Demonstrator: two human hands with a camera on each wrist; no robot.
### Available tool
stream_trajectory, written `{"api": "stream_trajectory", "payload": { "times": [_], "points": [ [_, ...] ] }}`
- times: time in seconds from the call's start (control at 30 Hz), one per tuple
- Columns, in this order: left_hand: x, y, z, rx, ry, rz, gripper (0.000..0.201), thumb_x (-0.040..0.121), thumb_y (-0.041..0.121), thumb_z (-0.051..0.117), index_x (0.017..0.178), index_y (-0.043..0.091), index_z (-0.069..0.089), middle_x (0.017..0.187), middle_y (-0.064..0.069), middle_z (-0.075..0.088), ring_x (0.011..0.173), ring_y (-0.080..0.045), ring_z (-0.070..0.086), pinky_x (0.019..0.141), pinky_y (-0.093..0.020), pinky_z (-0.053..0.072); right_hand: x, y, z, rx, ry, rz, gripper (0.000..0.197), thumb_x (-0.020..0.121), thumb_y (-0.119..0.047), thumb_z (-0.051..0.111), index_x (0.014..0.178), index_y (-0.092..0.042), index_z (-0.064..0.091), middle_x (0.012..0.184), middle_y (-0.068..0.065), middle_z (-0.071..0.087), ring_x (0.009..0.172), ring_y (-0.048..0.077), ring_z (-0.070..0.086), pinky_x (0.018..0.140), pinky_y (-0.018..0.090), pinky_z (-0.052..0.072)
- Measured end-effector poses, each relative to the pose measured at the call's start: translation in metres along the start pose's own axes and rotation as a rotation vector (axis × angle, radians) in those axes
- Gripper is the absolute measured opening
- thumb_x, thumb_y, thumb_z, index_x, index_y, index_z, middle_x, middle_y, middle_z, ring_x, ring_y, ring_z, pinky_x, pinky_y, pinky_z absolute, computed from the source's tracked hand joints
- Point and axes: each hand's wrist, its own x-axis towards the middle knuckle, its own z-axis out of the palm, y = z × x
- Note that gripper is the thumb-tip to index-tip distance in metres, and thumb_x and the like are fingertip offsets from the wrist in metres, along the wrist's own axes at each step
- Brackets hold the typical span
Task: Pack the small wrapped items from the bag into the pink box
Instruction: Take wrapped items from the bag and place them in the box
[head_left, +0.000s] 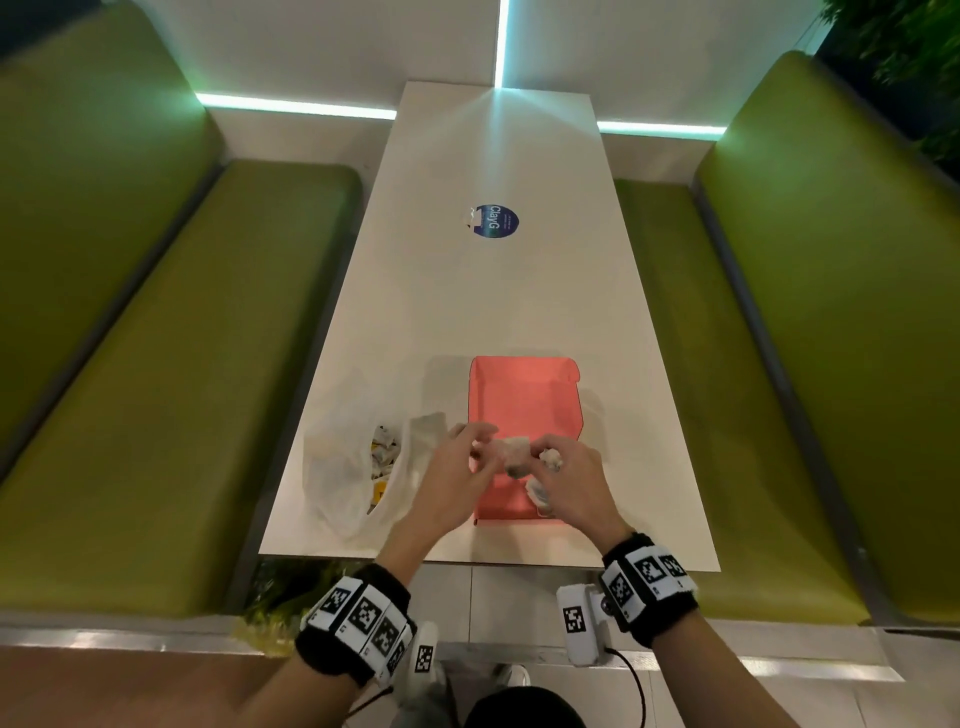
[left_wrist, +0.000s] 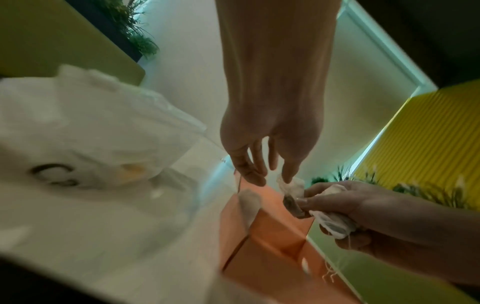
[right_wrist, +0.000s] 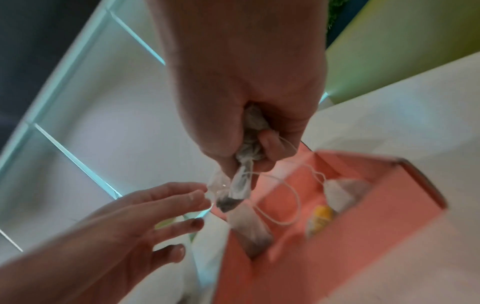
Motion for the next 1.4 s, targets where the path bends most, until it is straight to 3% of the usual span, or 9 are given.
{"api": "stream_trajectory", "payload": {
  "times": [0.1,0.23,0.5,0.7,0.87,0.97,1.13,1.23,1.4],
  "points": [
    [-0.018,-0.018,0.005,0.127,-0.046,-0.056,0.045,0.090,0.021,0.068,0.121,0.043,0.044,0.115,0.008,0.047,0.096,-0.004,0.051,0.083,-0.016,0.042,0.006,0.023,0.015,-0.184,-0.022,0.056,0.017,0.084,-0.033,0.068,0.070,-0.026,0.063,0.074,-0.008,0.065,0.072,0.012,0.058,0.059,0.025,0.041],
    [-0.028,-0.034,0.014,0.204,-0.107,-0.135,0.055,0.088,0.018,0.069,0.136,0.024,0.042,0.129,0.000,0.044,0.110,-0.019,0.055,0.094,-0.035,0.049,0.010,0.027,0.029,-0.255,-0.042,0.099,0.018,0.090,-0.033,0.063,0.076,-0.022,0.059,0.075,0.000,0.065,0.073,0.019,0.060,0.064,0.031,0.045],
    [-0.030,-0.042,0.020,0.195,-0.106,-0.163,0.056,0.087,0.021,0.071,0.135,0.023,0.042,0.129,0.002,0.047,0.106,-0.018,0.058,0.090,-0.036,0.052,0.018,0.026,0.047,-0.300,-0.007,0.130,0.005,0.087,-0.022,0.061,0.085,-0.027,0.061,0.087,0.005,0.067,0.085,0.027,0.063,0.072,0.033,0.049],
    [-0.030,-0.043,0.020,0.203,-0.124,-0.157,0.057,0.087,0.022,0.072,0.136,0.025,0.042,0.133,0.001,0.046,0.112,-0.020,0.056,0.092,-0.038,0.052,0.021,0.020,0.055,-0.311,0.028,0.135,0.007,0.087,-0.032,0.064,0.091,-0.027,0.064,0.087,0.002,0.067,0.087,0.026,0.063,0.079,0.040,0.052],
    [-0.029,-0.041,0.019,0.230,-0.135,-0.147,0.056,0.088,0.021,0.070,0.135,0.026,0.042,0.135,-0.001,0.044,0.121,-0.024,0.052,0.095,-0.040,0.050,0.020,0.019,0.055,-0.296,0.019,0.151,0.013,0.084,-0.039,0.067,0.091,-0.028,0.065,0.089,0.004,0.070,0.084,0.025,0.065,0.073,0.037,0.052],
    [-0.029,-0.040,0.017,0.263,-0.133,-0.138,0.057,0.089,0.023,0.069,0.138,0.027,0.041,0.137,-0.001,0.042,0.123,-0.023,0.050,0.091,-0.034,0.049,0.019,0.018,0.036,-0.228,0.022,0.149,0.008,0.082,-0.027,0.071,0.086,-0.023,0.065,0.082,0.003,0.068,0.070,0.016,0.063,0.062,0.031,0.054],
    [-0.030,-0.039,0.017,0.379,-0.137,-0.048,0.050,0.094,0.028,0.063,0.140,0.025,0.043,0.142,0.001,0.037,0.120,-0.018,0.047,0.085,-0.029,0.049,0.022,0.019,-0.008,-0.244,0.027,0.128,0.004,0.087,-0.017,0.067,0.091,-0.016,0.069,0.096,0.003,0.063,0.077,0.010,0.055,0.064,0.023,0.041],
    [-0.029,-0.041,0.019,0.533,-0.124,0.108,0.052,0.087,0.018,0.067,0.136,0.025,0.050,0.140,-0.002,0.043,0.117,-0.028,0.045,0.086,-0.034,0.050,0.028,0.019,-0.027,-0.348,-0.015,0.107,0.008,0.088,-0.017,0.064,0.093,-0.020,0.070,0.105,0.002,0.065,0.082,0.012,0.055,0.061,0.012,0.036],
    [-0.020,-0.035,0.026,0.852,-0.133,0.284,0.024,0.085,0.028,0.065,0.108,0.025,0.069,0.131,0.002,0.056,0.103,-0.028,0.054,0.075,-0.038,0.050,0.033,0.027,-0.017,-0.675,-0.226,0.050,0.019,0.092,-0.022,0.058,0.107,-0.028,0.068,0.121,0.002,0.063,0.104,0.021,0.061,0.087,0.037,0.051]
  ]
}}
